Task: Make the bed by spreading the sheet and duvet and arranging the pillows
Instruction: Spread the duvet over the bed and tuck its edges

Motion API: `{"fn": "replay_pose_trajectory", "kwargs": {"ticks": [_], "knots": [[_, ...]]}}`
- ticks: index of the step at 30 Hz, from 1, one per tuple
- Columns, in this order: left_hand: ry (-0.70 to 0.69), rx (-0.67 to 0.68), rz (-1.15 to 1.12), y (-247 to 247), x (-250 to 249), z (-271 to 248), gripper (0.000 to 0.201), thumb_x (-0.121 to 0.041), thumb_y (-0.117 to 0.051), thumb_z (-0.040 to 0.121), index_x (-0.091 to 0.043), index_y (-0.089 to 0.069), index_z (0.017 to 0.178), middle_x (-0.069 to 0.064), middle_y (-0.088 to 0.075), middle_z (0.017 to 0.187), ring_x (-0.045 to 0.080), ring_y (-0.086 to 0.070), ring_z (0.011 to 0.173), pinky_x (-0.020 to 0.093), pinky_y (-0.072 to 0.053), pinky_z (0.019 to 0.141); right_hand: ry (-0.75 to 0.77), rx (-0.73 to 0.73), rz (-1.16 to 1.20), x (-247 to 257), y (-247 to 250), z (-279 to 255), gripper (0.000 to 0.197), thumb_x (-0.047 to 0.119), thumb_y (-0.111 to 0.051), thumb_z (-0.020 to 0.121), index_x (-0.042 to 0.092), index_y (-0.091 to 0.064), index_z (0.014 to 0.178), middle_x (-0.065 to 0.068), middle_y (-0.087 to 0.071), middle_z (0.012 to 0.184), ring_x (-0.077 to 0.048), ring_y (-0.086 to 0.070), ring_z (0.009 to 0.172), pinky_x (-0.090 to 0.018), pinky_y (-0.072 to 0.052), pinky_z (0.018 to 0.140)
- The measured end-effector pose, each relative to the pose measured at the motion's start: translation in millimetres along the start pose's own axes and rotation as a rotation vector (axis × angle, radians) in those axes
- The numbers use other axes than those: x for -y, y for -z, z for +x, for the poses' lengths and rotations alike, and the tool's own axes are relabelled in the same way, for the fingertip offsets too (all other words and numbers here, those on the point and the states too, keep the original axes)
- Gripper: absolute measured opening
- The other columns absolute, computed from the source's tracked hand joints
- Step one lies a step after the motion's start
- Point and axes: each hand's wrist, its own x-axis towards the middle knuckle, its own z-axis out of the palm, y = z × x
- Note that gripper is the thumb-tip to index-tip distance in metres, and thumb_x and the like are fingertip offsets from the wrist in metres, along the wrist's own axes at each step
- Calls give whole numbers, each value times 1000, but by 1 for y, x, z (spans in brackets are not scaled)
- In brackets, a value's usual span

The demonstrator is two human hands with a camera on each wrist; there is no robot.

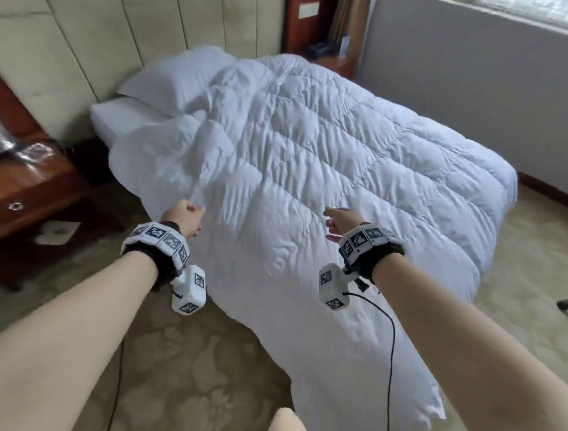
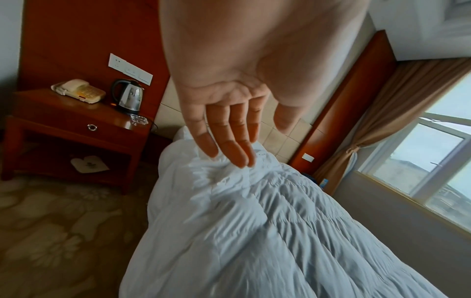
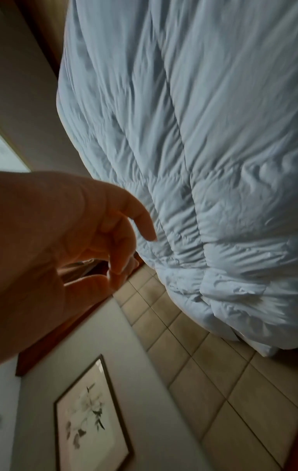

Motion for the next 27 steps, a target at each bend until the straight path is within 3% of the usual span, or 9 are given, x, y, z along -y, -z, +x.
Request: {"fn": "replay_pose_trajectory", "kwargs": {"ticks": [4,7,10,15,19,24,27], "knots": [[19,-47,10,44,-1,69,18,-32,-50,93,-14,-50,98,6,-60,66,19,-53,53,28,-45,57,36,15,-36,55,-67,54,21,15,-55,93,9,-53,74,-7,-46,61,-17,-38,52,-28,-38,54],[42,-101,38,85,-3,140,21,-33,-49,93,-13,-51,98,4,-60,63,25,-58,60,34,-51,77,51,29,-85,101,-121,116,24,13,-56,92,8,-54,68,-7,-47,60,-17,-39,52,-29,-39,58],[49,-153,79,129,-13,215,27,-36,-49,93,-12,-54,103,3,-63,66,28,-65,74,36,-52,87,68,38,-121,156,-172,184,25,14,-55,90,7,-55,66,-6,-49,59,-16,-41,51,-31,-41,67],[46,-202,163,193,-23,318,31,-39,-48,92,-13,-56,107,7,-67,79,28,-67,88,35,-49,89,102,50,-190,237,-269,265,27,17,-57,88,10,-56,62,-7,-53,61,-18,-44,51,-33,-43,70],[98,-206,156,231,-10,407,31,-40,-49,92,-13,-56,106,5,-67,81,28,-66,90,34,-47,87,121,118,-181,284,-361,309,30,17,-54,93,12,-55,63,-6,-48,58,-17,-38,49,-25,-36,53],[103,-105,214,262,12,532,34,-43,-51,90,-15,-57,109,10,-68,104,31,-63,98,39,-48,93,86,65,-192,315,-454,373,28,15,-55,91,12,-55,64,-6,-48,58,-17,-40,52,-29,-41,63],[67,4,264,281,12,616,38,-39,-53,90,-13,-54,118,12,-64,114,31,-59,104,35,-45,90,61,5,-257,330,-503,412,26,19,-55,91,14,-53,65,-5,-50,60,-17,-43,53,-29,-41,65]]}}
